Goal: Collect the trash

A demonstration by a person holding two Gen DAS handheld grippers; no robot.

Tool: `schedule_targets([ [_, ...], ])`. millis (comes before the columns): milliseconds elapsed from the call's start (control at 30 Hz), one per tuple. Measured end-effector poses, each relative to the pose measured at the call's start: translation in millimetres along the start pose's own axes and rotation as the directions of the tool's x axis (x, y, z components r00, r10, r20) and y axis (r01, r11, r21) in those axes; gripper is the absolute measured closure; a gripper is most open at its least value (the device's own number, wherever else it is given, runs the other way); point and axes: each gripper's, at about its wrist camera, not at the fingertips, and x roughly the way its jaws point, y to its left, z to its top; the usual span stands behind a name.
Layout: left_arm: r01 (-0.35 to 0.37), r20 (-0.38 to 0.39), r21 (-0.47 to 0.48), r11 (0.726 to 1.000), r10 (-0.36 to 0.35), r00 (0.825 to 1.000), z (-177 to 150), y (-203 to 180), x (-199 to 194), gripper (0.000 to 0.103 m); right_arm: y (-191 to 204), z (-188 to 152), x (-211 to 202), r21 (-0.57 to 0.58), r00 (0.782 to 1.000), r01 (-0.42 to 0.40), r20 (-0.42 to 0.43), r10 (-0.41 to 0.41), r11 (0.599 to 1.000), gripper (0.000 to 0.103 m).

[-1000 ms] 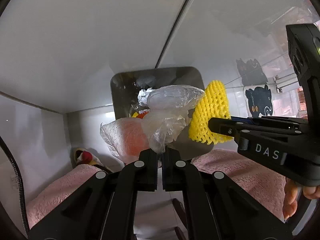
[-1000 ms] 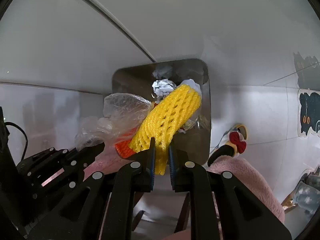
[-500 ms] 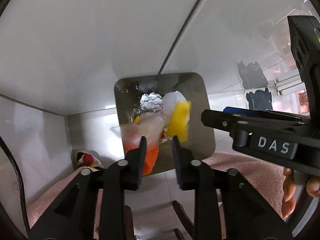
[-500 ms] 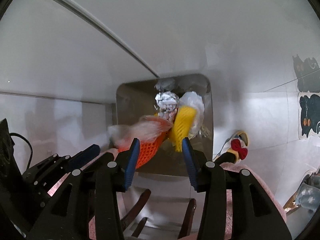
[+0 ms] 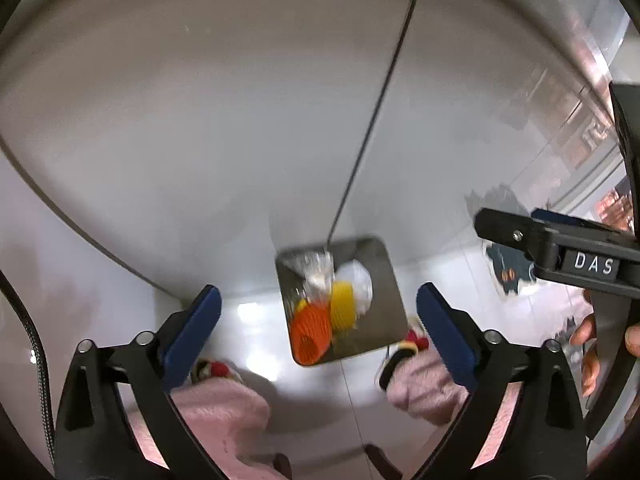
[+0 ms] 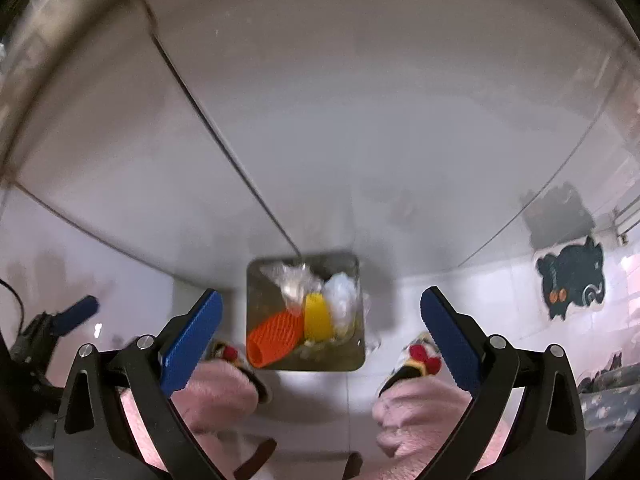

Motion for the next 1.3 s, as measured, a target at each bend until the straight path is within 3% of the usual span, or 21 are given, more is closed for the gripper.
schedule_targets([
  [167, -0.031, 0.121, 0.015, 0.999, 0.029, 0.992, 18, -1, -62, 0.008, 8, 5, -58, -0.025, 0.988, 0.051, 0.150, -0.047, 0.998, 0.003],
  [433, -0.076, 0.252, -0.014, 0.997, 0.077, 0.965, 40, 6, -145, 0.008, 19, 13, -146, -0.027, 0.939, 0.119, 0.329, -0.103, 0.993, 0.003],
  [667, -0.092, 0.381, -0.026, 0.995, 0.095, 0.920, 51, 3, -214, 0.008, 32, 17, -218, -0.019, 0.873, 0.144, 0.473, -0.118, 0.989, 0.003],
  [800, -0.132, 0.451, -0.040, 0.991, 0.135, 0.882, 53, -1, -247, 0.008, 45, 15, -256, -0.031, 0.832, 0.157, 0.542, -0.115, 0.987, 0.003],
  [967, -0.133, 0.490, -0.061, 0.989, 0.145, 0.859, 53, -5, -271, 0.008, 54, 10, -279, -0.026, 0.789, 0.190, 0.599, -0.137, 0.981, 0.003],
  [1300, -0.159, 0.528, -0.075, 0.984, 0.174, 0.831, 44, -8, -301, 0.008, 64, 3, -288, -0.036, 0.800, 0.162, 0.589, -0.110, 0.986, 0.003],
])
